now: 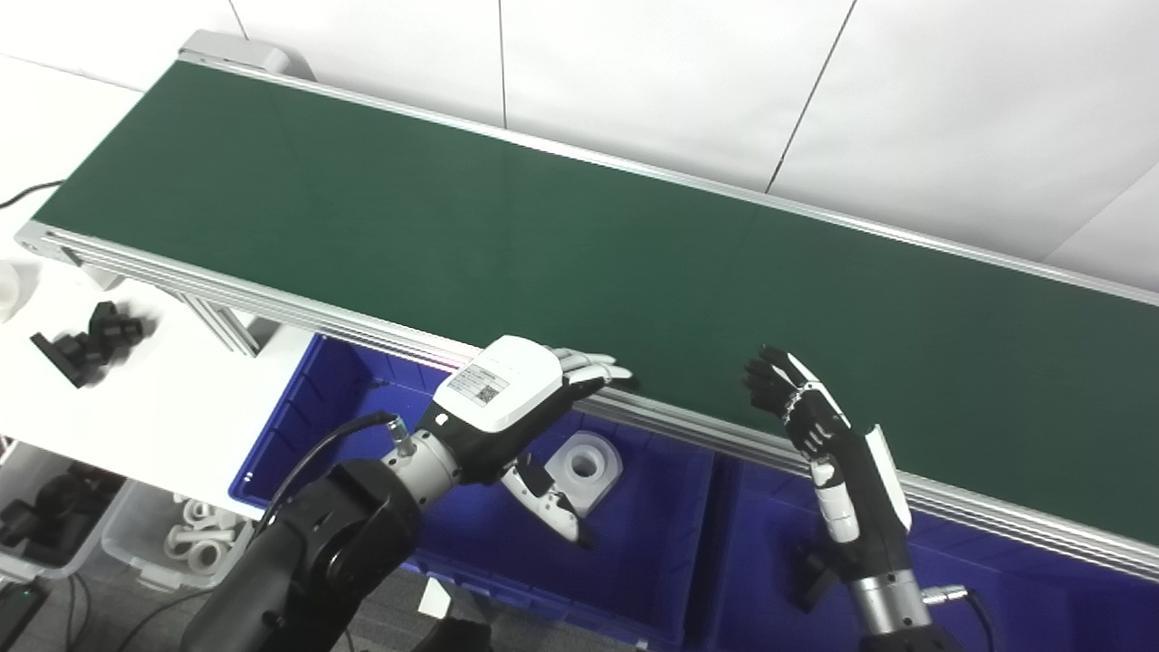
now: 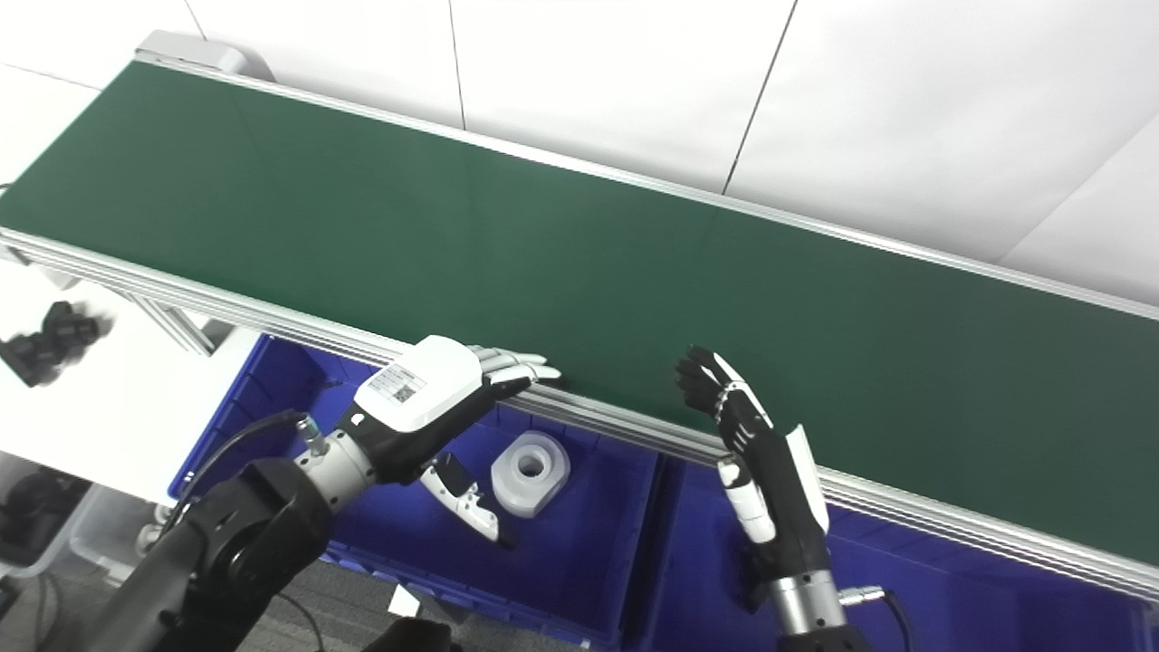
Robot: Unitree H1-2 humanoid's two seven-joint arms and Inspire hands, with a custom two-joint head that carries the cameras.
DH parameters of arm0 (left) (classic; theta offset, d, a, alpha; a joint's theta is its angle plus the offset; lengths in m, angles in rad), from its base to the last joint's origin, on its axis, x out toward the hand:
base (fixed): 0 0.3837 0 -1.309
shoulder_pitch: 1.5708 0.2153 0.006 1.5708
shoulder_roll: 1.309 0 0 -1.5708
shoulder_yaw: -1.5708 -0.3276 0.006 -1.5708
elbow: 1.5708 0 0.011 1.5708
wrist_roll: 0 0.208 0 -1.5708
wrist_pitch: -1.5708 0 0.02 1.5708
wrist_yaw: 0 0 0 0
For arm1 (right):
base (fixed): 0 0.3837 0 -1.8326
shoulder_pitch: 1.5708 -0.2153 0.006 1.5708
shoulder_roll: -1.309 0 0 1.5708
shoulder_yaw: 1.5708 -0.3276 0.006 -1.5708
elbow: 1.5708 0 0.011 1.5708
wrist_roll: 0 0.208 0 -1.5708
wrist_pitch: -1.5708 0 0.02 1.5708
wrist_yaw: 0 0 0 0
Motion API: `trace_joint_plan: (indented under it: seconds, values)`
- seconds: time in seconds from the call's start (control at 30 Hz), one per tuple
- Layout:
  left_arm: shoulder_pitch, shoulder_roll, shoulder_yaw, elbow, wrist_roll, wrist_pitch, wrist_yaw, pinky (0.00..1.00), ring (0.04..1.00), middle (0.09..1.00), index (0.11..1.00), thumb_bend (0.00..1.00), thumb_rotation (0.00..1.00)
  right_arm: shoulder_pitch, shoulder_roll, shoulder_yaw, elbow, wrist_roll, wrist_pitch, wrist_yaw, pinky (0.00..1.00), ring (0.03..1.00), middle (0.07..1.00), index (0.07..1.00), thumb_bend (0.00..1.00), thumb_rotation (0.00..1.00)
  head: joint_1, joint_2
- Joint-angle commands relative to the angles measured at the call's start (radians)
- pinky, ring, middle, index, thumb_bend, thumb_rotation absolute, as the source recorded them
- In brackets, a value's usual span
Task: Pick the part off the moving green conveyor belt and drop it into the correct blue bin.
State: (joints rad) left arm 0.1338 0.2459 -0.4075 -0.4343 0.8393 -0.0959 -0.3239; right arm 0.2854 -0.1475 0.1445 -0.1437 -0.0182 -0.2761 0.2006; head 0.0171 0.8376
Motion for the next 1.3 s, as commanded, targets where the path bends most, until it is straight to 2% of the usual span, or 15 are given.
trace_joint_plan:
  seconds: [0.0,0.07,0.13,0.17,0.23,0.3,0.4,0.47,0.53,0.67,0.8,0.93,1.1,1.27]
  values:
    - [0.008,-0.052,0.013,-0.077,-0.082,0.022,0.015,0.72,0.813,0.856,0.814,0.90,0.48,0.003,0.013,0.008,-0.022,-0.012,-0.032,-0.010,0.82,0.846,0.859,0.896,0.82,1.00,0.001,0.000]
    - [0.019,-0.125,0.019,-0.084,-0.185,0.068,0.023,0.70,0.818,0.858,0.804,0.87,0.47,0.004,0.020,0.017,-0.014,-0.012,-0.038,-0.007,0.83,0.853,0.868,0.902,0.78,1.00,-0.035,-0.021]
    - [0.021,-0.178,0.031,-0.057,-0.260,0.087,0.037,0.70,0.819,0.860,0.802,0.85,0.47,0.002,0.027,0.026,0.001,-0.016,-0.048,-0.008,0.83,0.858,0.874,0.905,0.77,1.00,-0.057,-0.036]
    - [0.020,-0.209,0.043,-0.027,-0.312,0.085,0.051,0.71,0.831,0.867,0.813,0.83,0.50,0.002,0.032,0.029,0.008,-0.025,-0.052,-0.012,0.83,0.860,0.878,0.906,0.77,1.00,-0.068,-0.044]
    - [0.019,-0.267,0.077,0.048,-0.440,0.051,0.086,0.76,0.852,0.880,0.830,0.79,0.54,0.002,0.047,0.036,0.020,-0.043,-0.056,-0.025,0.82,0.863,0.884,0.904,0.79,1.00,-0.090,-0.057]
    - [0.014,-0.296,0.111,0.129,-0.567,-0.005,0.104,0.79,0.880,0.902,0.847,0.76,0.58,0.007,0.061,0.040,0.026,-0.063,-0.057,-0.039,0.83,0.866,0.888,0.902,0.81,1.00,-0.113,-0.068]
    - [0.005,-0.271,0.142,0.238,-0.712,-0.093,0.076,0.83,0.922,0.939,0.876,0.77,0.62,0.014,0.083,0.049,0.034,-0.084,-0.061,-0.055,0.83,0.864,0.893,0.904,0.79,1.00,-0.161,-0.086]
    - [0.002,-0.232,0.141,0.285,-0.765,-0.141,0.043,0.86,0.944,0.954,0.893,0.80,0.65,0.015,0.097,0.055,0.038,-0.084,-0.062,-0.063,0.83,0.860,0.891,0.899,0.76,1.00,-0.187,-0.092]
    - [0.005,-0.204,0.131,0.304,-0.794,-0.159,0.019,0.89,0.963,0.965,0.902,0.83,0.67,0.014,0.108,0.062,0.043,-0.092,-0.063,-0.073,0.84,0.860,0.889,0.895,0.76,0.99,-0.219,-0.096]
    - [0.001,-0.168,0.106,0.323,-0.819,-0.173,-0.012,0.95,0.998,0.983,0.916,0.84,0.70,0.012,0.119,0.075,0.038,-0.122,-0.043,-0.087,0.87,0.866,0.892,0.897,0.79,0.99,-0.250,-0.102]
    - [-0.001,-0.155,0.101,0.329,-0.833,-0.161,-0.015,0.94,1.000,0.997,0.934,0.85,0.71,0.009,0.121,0.081,0.045,-0.129,-0.048,-0.095,0.86,0.867,0.895,0.899,0.78,0.98,-0.258,-0.107]
    - [-0.002,-0.149,0.096,0.340,-0.825,-0.172,-0.021,0.94,0.997,0.990,0.930,0.84,0.71,0.008,0.121,0.081,0.053,-0.122,-0.055,-0.095,0.86,0.875,0.898,0.901,0.78,0.98,-0.244,-0.118]
    - [0.008,-0.146,0.079,0.322,-0.803,-0.148,-0.027,0.94,0.994,0.987,0.929,0.86,0.70,0.009,0.113,0.078,0.055,-0.110,-0.059,-0.092,0.86,0.880,0.900,0.902,0.78,0.98,-0.220,-0.126]
    - [0.008,-0.145,0.061,0.329,-0.783,-0.166,-0.027,0.93,0.982,0.982,0.922,0.84,0.68,0.015,0.103,0.073,0.052,-0.103,-0.060,-0.094,0.86,0.876,0.895,0.898,0.79,0.99,-0.196,-0.136]
